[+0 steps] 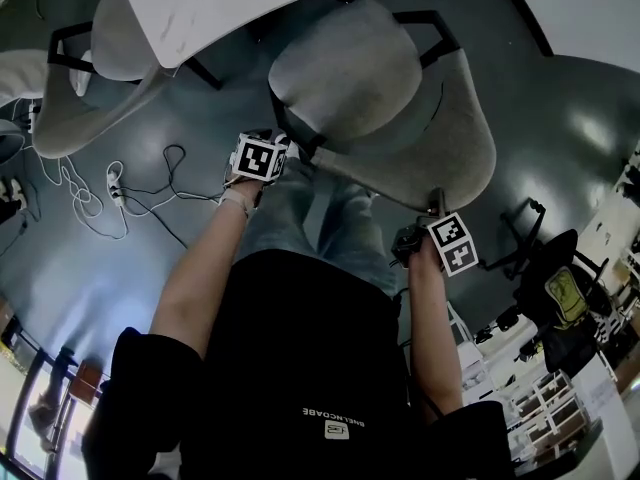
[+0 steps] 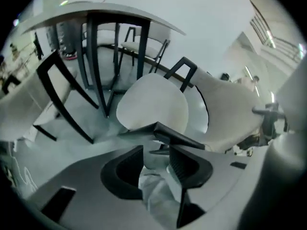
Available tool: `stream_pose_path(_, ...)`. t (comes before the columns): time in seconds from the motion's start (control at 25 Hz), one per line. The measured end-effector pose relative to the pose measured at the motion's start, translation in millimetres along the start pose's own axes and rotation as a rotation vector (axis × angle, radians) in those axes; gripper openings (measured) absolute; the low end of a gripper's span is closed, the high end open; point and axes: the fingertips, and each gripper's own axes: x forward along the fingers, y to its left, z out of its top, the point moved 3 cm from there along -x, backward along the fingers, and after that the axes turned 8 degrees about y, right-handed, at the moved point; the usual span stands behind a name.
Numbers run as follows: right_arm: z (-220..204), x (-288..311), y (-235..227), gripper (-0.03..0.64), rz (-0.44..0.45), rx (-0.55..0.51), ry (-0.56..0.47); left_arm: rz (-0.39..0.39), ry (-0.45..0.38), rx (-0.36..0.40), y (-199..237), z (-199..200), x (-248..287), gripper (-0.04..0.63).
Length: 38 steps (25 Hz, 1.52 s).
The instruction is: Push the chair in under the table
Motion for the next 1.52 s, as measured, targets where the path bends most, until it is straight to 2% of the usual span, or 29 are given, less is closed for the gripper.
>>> stream_pose_path(0.2, -2, -1, 0, 0.126, 0.016, -0.013, -0.005, -0.148, -0.02, -0.274, -11, -14, 4, 0.172)
stream_pose_path(0.28, 0, 0, 0, 0.126, 0.02, -0.019, -0.012, -0.198, -0.048, -0.346, -17, -14, 1, 0.172)
stream_pose_path(0.4, 1, 1, 1, 0.127, 0.026, -0.02, -0.009, -0.257, -0.095, -0.407, -28, -10, -4, 0.172)
stream_pose_path(0.56, 0, 2, 1, 0.127, 0.033, -0.027, 0.005, -0.27, -0.127, -0.433, -44, 3, -6, 0.172)
stream_pose_path(0.72, -1, 1, 1, 0.127, 0.031, -0.039, 0.008, -0.155, -0.115, -0.468, -43, 5, 3, 0.173)
stream_pose_path(0.84, 0, 1, 2, 0.126, 0.027, -0.04, 0.003, -0.11, -0.12, -0.489, -42, 6, 9, 0.175)
stream_pose_path(1.12, 0, -2, 4, 0.126, -0.016, -0.034, -0.002, -0.139, -0.141, -0.56, -39, 6, 11, 0.175)
stream_pose_path(1.28, -2, -3, 11, 0.126, -0.029, -0.028, 0.009, -0.122, -0.142, -0.574, -33, 10, 9, 0.175)
stream_pose_path(1.4, -8, -3, 25, 0.126, -0.018, -0.036, -0.017, -0.095, -0.175, -0.591, -20, 18, 5, 0.173)
stream_pose_path(1.52, -12, 0, 42, 0.129, 0.0, -0.031, -0.022, -0.1, -0.207, -0.589, -1, 32, 0, 0.172)
